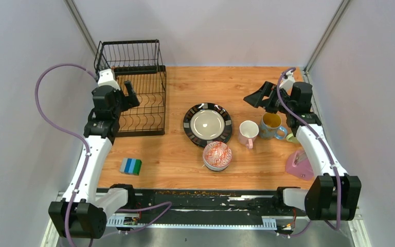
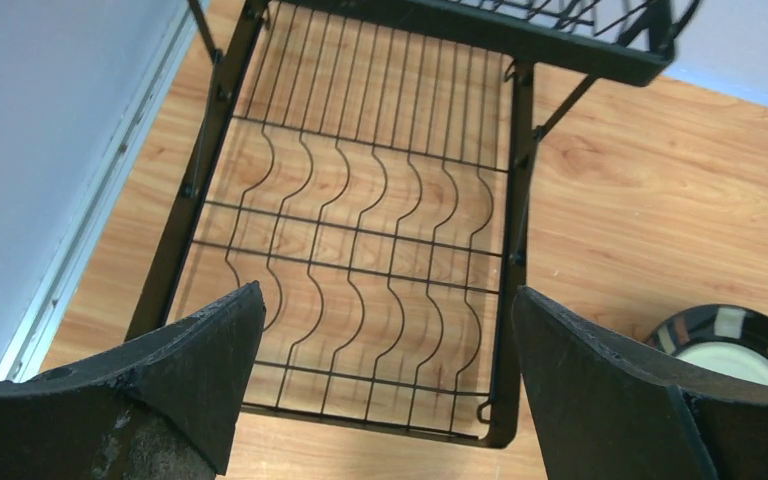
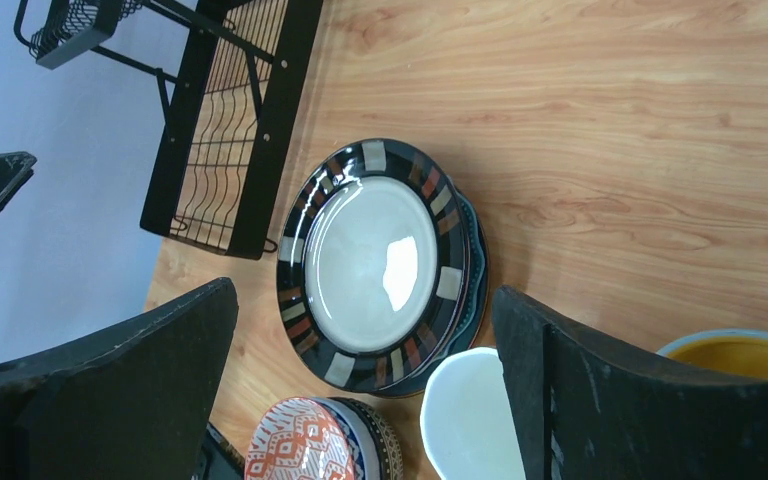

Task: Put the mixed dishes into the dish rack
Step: Move the dish rack to the center of the board.

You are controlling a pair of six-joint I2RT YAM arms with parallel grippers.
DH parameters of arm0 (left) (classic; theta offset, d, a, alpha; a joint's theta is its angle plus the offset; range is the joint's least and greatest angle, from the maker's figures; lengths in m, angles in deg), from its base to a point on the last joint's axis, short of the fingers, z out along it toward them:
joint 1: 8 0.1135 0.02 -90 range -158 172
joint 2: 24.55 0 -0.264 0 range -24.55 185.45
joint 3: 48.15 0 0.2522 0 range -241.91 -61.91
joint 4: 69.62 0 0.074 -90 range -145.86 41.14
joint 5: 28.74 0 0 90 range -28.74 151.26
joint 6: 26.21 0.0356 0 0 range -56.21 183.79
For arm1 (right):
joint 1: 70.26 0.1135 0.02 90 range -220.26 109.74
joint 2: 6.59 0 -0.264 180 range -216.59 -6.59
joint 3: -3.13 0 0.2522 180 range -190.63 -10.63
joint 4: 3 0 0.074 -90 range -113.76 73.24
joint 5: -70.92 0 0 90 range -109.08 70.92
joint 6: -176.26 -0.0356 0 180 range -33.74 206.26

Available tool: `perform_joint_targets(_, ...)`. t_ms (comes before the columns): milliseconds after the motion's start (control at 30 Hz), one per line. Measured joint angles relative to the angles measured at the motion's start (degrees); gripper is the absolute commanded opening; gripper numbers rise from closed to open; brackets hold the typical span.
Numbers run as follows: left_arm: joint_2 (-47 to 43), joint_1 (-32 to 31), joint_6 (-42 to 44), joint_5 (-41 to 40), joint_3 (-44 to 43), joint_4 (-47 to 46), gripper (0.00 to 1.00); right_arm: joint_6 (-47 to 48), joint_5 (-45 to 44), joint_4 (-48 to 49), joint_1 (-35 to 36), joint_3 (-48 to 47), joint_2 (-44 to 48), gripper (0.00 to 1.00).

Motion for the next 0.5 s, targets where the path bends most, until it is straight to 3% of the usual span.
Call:
perform_joint_targets(200, 0.13, 0.37, -3.15, -3.56, 3.08, -0.35, 1.0, -0.02, 1.66, -0.15, 0.0, -0.09, -2.21, 1.0)
perform_joint_targets(500, 4.15, 1.11, -8.35, 4.5, 3.39, 2.23, 1.0, 1.25, 0.52, -3.58, 0.0, -4.07, -3.65, 1.0)
